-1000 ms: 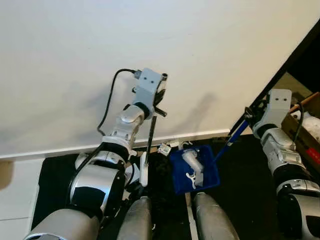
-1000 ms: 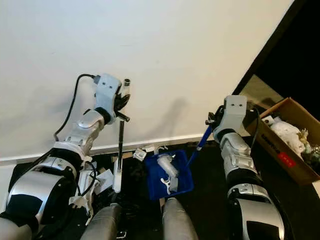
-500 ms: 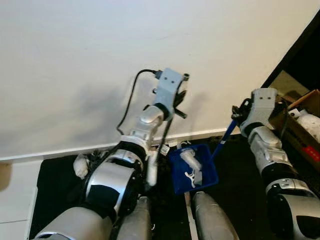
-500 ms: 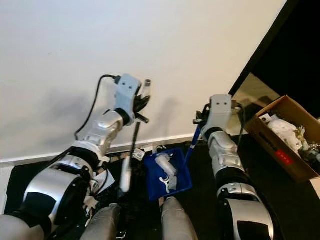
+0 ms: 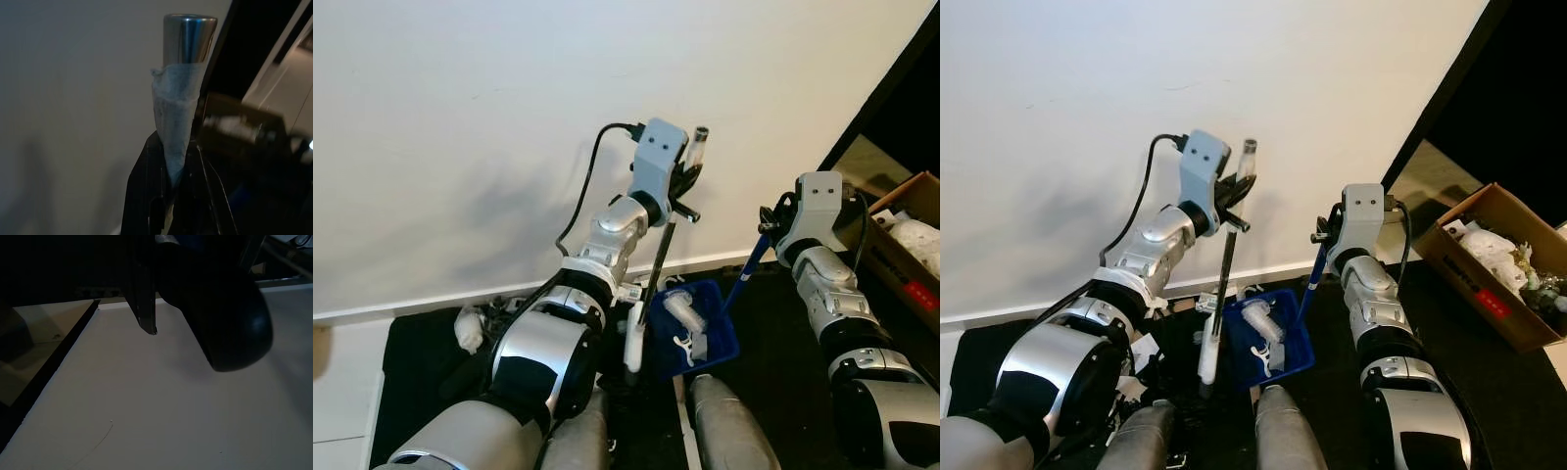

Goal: Sweep floor

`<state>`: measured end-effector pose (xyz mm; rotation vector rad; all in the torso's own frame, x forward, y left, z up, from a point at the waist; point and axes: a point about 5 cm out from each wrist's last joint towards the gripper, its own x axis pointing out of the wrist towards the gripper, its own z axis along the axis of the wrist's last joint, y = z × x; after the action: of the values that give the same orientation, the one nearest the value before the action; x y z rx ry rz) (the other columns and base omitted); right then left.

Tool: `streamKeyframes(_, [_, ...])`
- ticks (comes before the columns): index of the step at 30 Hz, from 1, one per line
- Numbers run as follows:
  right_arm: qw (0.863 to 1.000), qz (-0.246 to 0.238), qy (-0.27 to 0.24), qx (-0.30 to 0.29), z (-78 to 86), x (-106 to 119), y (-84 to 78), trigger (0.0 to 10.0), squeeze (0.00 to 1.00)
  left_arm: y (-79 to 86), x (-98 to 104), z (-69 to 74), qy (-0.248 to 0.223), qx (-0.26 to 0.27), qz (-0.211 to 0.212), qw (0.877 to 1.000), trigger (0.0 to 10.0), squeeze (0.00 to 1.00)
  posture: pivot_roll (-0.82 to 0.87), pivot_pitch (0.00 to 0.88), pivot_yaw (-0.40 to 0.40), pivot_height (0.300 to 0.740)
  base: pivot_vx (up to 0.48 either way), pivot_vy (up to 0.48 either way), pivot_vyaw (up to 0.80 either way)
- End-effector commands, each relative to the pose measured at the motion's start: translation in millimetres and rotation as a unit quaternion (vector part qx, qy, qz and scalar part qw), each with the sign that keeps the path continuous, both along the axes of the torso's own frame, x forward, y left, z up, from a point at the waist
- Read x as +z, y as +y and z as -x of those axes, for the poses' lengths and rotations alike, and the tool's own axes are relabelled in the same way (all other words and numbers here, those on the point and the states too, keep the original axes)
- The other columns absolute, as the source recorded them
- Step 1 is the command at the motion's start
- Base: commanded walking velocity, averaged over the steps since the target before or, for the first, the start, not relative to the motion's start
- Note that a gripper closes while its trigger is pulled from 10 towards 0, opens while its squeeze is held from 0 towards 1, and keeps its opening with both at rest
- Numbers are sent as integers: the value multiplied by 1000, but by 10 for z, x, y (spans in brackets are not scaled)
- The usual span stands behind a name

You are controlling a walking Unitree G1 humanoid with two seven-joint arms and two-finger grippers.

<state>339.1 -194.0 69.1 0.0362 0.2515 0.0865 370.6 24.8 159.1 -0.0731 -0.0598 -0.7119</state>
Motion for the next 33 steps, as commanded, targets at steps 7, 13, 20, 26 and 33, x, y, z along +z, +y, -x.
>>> streamKeyframes(7, [999,-35,26,17,48,-119,148,10000,0,-485,708,81,-79,-94,107,987,10000,0,5,133,34,740,0,0,0])
streamKeyframes(13, [999,-35,27,16,60,-131,136,10000,0,-351,983,92,-130,-130,101,978,10000,0,2,133,44,740,0,0,0])
streamKeyframes(20, [999,-38,29,15,81,-146,110,10000,0,232,1155,107,-173,-158,40,971,10000,0,15,132,41,740,0,0,0])
streamKeyframes(26, [998,-47,32,15,109,-162,58,10000,0,872,1134,131,-193,-127,-79,970,10000,0,30,128,35,740,0,0,0])
streamKeyframes(33, [998,-45,37,12,154,-188,-55,10000,0,1465,682,140,-146,-19,-223,964,10000,0,38,120,27,740,0,0,0])
